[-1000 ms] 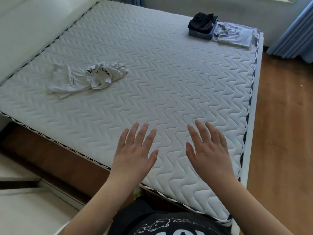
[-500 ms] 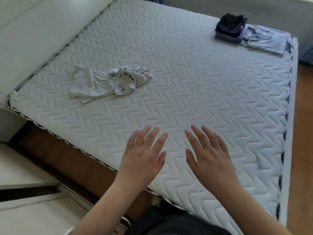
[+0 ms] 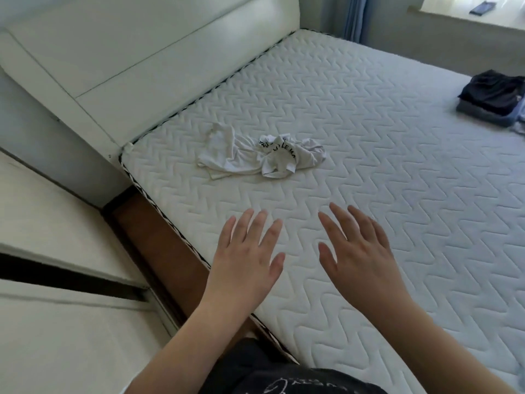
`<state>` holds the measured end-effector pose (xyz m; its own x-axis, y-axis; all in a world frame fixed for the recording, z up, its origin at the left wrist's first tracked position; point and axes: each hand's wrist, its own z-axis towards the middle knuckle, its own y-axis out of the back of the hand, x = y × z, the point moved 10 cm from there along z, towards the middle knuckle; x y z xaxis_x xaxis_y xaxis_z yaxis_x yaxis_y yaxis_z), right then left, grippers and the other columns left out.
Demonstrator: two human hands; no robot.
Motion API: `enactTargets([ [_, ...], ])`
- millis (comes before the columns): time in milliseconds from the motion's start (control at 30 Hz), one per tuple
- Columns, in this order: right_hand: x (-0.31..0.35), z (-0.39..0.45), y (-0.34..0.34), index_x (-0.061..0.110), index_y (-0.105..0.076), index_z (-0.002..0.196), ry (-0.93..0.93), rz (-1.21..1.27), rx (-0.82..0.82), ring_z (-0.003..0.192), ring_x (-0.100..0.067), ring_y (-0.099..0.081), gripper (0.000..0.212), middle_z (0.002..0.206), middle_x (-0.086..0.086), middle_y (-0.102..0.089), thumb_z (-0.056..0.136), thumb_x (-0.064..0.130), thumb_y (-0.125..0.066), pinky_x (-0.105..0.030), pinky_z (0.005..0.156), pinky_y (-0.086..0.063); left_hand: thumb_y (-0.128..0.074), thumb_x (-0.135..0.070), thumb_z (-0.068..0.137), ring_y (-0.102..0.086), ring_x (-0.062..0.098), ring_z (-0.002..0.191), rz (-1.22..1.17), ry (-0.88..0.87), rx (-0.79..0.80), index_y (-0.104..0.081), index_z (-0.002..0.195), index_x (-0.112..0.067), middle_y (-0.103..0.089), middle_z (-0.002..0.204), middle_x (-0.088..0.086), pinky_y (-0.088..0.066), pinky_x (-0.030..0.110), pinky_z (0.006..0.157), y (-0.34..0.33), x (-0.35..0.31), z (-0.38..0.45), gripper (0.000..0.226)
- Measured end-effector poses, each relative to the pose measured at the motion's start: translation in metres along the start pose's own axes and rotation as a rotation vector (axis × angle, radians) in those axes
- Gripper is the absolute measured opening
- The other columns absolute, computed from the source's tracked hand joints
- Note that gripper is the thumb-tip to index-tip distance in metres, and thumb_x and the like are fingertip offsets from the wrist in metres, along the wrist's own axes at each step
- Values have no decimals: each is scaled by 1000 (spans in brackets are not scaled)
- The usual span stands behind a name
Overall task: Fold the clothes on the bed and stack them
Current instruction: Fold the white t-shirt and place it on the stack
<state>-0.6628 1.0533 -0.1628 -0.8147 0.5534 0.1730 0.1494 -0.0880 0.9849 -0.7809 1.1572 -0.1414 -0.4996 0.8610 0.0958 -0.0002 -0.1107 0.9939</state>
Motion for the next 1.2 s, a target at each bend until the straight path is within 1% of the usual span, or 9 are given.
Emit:
enactTargets([
  [133, 37, 47, 9, 20, -44, 146, 33, 13, -83, 145, -26, -30, 50, 155, -2, -37, 101, 39, -40, -42, 117, -20, -48, -35, 95, -39, 30, 139, -76, -26, -240, -55, 137, -17, -49, 145, 9, -28, 47, 116, 21, 46, 20, 46],
  [200, 59, 73, 12, 18, -48, 144, 35, 13, -139, 142, -27, -35, 51, 151, -3, -43, 98, 39, -39, -42, 116, -23, -50, -34, 95, -39, 31, 139, -85, -22, -297, -55, 138, -16, -49, 145, 10, -27, 46, 116, 21, 78, 33, 46],
  [400, 128, 154, -5, 17, -48, 143, -52, -7, -164, 142, -27, -35, 53, 151, -4, -43, 97, 40, -38, -40, 116, -19, -42, -39, 96, -39, 31, 139, -95, -65, -181, -54, 139, -17, -49, 145, 10, -23, 44, 116, -15, 178, 92, 50],
  [500, 160, 187, -11, 17, -50, 143, -108, -11, -151, 140, -27, -37, 53, 150, -5, -44, 96, 39, -39, -41, 116, -22, -41, -39, 95, -39, 31, 139, -100, -112, -138, -53, 139, -17, -48, 145, 10, -21, 43, 116, -30, 225, 116, 51],
  [633, 185, 212, -15, 16, -51, 141, -176, -30, -143, 139, -27, -40, 53, 149, -5, -45, 95, 39, -38, -43, 115, -28, -39, -40, 94, -41, 33, 137, -107, -162, -68, -54, 138, -17, -49, 144, 12, -28, 47, 114, -45, 266, 151, 52],
  [733, 191, 222, -12, 17, -49, 143, -208, -39, -127, 139, -27, -39, 55, 149, -5, -45, 95, 40, -34, -42, 115, -25, -43, -40, 94, -39, 34, 138, -146, -116, -4, -52, 140, -18, -48, 144, 13, -30, 48, 114, -51, 286, 170, 52],
  [833, 200, 235, -11, 17, -49, 143, -193, -53, -131, 139, -28, -39, 53, 149, -5, -46, 95, 39, -40, -40, 114, -20, -38, -41, 94, -42, 33, 136, -147, -108, -17, -53, 139, -18, -49, 142, 13, -33, 49, 113, -51, 302, 176, 53],
  [967, 214, 272, -22, 16, -47, 145, -146, -5, -122, 141, -28, -36, 52, 151, -6, -44, 97, 35, -53, -44, 116, -25, -36, -42, 92, -43, 32, 136, -132, -77, -13, -55, 138, -19, -50, 142, 12, -32, 48, 113, -59, 330, 179, 55],
  [1200, 258, 332, -46, 18, -45, 145, -47, 52, -96, 142, -27, -35, 53, 152, -4, -42, 95, 34, -54, -42, 116, -21, -39, -39, 92, -46, 32, 134, -117, 45, -40, -56, 137, -18, -53, 141, 11, -34, 48, 111, -63, 399, 189, 53],
])
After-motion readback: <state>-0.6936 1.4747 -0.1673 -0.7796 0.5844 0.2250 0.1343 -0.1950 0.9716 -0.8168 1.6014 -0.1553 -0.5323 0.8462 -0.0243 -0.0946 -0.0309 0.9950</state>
